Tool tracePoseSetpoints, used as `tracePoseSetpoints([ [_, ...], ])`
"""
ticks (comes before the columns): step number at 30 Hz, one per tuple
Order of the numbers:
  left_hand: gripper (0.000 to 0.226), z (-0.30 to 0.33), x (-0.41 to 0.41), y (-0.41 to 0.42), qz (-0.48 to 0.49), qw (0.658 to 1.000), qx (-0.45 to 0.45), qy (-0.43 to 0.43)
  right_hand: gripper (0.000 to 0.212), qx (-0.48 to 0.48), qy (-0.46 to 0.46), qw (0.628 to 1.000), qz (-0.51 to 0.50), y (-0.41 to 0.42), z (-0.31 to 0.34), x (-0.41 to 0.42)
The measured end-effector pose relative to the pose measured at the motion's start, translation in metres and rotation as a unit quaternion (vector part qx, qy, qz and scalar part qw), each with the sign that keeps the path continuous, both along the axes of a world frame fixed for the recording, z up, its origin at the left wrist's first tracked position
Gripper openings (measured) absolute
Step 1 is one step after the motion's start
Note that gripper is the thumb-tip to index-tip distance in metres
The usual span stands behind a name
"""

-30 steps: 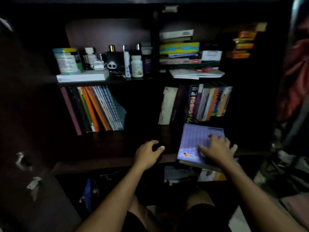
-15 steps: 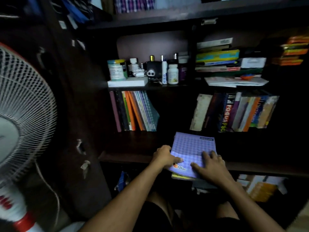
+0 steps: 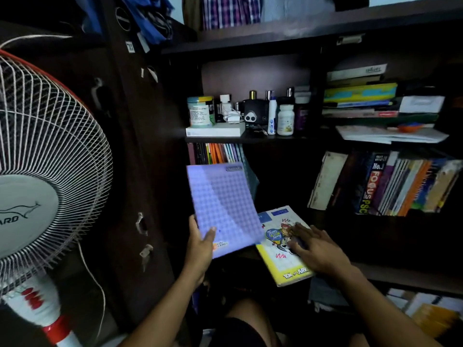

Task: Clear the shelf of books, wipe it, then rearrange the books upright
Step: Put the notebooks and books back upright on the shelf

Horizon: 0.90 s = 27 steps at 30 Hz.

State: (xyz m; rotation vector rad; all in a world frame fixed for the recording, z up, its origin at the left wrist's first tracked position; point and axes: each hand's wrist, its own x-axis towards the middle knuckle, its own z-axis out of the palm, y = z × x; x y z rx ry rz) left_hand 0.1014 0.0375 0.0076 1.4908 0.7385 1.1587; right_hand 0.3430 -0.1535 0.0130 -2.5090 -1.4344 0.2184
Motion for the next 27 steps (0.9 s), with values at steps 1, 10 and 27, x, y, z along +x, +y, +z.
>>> tracePoseSetpoints([
  [1, 0.043, 0.002, 0.000, 0.004, 0.014, 0.999, 0.004, -0.035, 0.065, -0.003, 0.002, 1.000, 0.009, 0.001, 0.001, 0.006],
  [10, 0.063, 0.034, 0.025, 0.049, 0.053, 0.992, 0.007, 0.112, 0.104, -0.092, 0.013, 0.995, 0.037, 0.007, 0.013, 0.047],
  [27, 0.040, 0.005, 0.036, 0.076, -0.024, 0.993, 0.010, 0.118, 0.086, 0.261, 0.108, 0.959, -0.029, 0.216, 0.018, 0.023],
])
